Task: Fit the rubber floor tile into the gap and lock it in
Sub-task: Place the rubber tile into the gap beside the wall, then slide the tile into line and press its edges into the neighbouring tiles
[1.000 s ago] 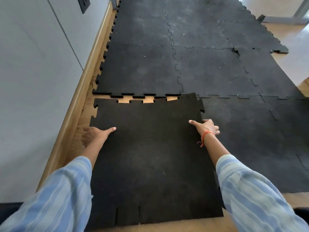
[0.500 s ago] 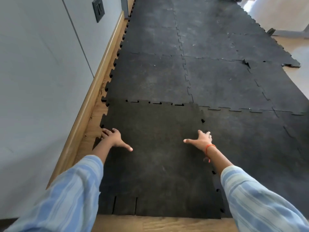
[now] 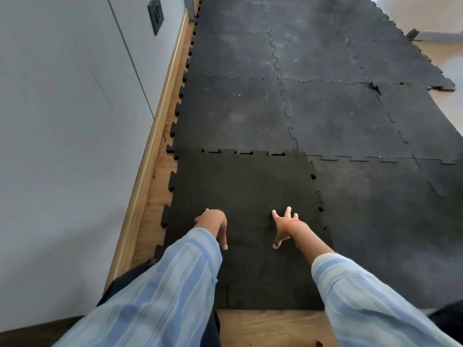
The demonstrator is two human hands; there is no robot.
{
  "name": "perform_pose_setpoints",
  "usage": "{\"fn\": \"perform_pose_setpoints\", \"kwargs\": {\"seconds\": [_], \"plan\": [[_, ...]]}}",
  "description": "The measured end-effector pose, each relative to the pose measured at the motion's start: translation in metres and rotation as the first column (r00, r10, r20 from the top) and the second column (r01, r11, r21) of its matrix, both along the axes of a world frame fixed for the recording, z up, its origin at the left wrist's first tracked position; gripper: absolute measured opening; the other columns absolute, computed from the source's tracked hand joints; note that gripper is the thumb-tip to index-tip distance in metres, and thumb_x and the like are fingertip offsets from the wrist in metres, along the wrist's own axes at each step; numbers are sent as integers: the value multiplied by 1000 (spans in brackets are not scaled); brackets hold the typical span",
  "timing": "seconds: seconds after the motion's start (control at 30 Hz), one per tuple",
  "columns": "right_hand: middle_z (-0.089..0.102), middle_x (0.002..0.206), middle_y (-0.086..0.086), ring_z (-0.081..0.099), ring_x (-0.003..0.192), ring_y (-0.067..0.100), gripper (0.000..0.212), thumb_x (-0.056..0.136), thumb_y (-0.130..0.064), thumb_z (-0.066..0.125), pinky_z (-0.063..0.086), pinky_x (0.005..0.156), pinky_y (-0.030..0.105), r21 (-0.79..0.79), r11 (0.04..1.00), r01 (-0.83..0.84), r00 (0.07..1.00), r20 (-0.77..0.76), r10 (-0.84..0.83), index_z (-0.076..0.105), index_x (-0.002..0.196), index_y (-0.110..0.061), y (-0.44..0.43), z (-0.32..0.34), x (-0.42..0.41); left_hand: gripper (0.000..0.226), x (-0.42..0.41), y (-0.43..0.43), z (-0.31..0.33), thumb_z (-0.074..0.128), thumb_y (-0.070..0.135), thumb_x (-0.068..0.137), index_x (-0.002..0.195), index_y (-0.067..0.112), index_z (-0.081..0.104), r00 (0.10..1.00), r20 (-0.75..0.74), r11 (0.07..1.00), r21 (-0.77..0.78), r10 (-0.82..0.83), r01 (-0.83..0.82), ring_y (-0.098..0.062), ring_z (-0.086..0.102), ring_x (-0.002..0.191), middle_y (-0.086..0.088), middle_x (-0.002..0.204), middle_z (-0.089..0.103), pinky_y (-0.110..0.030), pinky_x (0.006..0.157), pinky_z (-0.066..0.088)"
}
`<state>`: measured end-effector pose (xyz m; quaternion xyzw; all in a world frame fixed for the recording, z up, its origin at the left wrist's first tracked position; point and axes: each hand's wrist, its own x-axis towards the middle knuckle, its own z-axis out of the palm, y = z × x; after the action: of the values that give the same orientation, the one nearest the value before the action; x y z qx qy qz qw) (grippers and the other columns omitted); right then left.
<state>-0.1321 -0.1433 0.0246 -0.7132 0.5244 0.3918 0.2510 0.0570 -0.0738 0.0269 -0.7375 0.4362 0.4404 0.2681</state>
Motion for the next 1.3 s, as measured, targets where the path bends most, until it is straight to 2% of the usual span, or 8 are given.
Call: {"fn": "perform_pose_setpoints", "kwargs": {"seconds": [0.13,0.37,0.53,0.83,0.9,1.07,1.2,1.3], "plan": [[-19,158,13,-5,146,37,108,76,-47,72,33,110,56,-16,997,82,993,90,-80,-4,151,-28,-21,-2,-2,116,2,-17,-10,80,39,73,152,18,-3,999,54,982,-188,5,5,-40,-2,145,-18,158,-12,-55,114,17],[-23,157,11,-19,144,36,123,65,-58,76,8,112,66,-220,942,253,960,179,-216,-9,150,-29,-66,-15,-17,121,-8,-32,-31,77,42,75,150,19,-15,991,109,990,-124,74,-61,-40,-12,143,-19,154,-26,-55,114,18],[-13,155,25,-9,142,46,144,51,-60,83,9,107,70,-200,846,495,866,195,-460,-18,147,-26,-110,-11,-13,110,-5,-69,-16,72,55,75,153,17,4,983,93,985,48,160,-165,-39,3,145,-18,158,-11,-50,114,25],[6,150,24,11,139,41,140,56,-54,84,31,107,59,-183,855,485,868,216,-446,-18,147,-26,-130,-7,-26,96,9,-99,9,65,64,76,148,14,26,969,45,943,224,243,-247,-30,39,134,-10,151,32,-41,102,39],[7,150,24,12,138,41,143,54,-52,86,34,105,60,-196,848,493,866,209,-455,-19,147,-27,-134,-8,-21,87,19,-113,12,62,63,78,143,13,35,961,32,951,135,276,-277,-30,50,124,-12,143,42,-37,95,43],[12,147,21,17,134,40,148,46,-56,88,38,100,59,-233,843,486,871,216,-442,-18,146,-32,-139,-20,-25,57,43,-111,-7,58,53,86,123,10,55,829,289,808,-515,479,-287,-27,56,110,-11,118,60,-39,94,44],[14,149,18,18,134,40,140,48,-60,85,33,105,59,-265,827,497,858,291,-423,-8,148,-33,-134,-28,-26,111,73,-85,-29,65,68,72,147,1,17,713,326,746,-528,620,-406,-39,27,138,-24,150,24,-51,110,31],[14,156,16,18,139,40,126,54,-69,75,16,113,57,-342,788,512,842,384,-380,5,150,-27,-122,-37,-23,127,91,-78,-37,65,73,66,150,0,4,687,216,692,-461,694,-555,-43,13,142,-27,155,8,-55,114,20]]}}
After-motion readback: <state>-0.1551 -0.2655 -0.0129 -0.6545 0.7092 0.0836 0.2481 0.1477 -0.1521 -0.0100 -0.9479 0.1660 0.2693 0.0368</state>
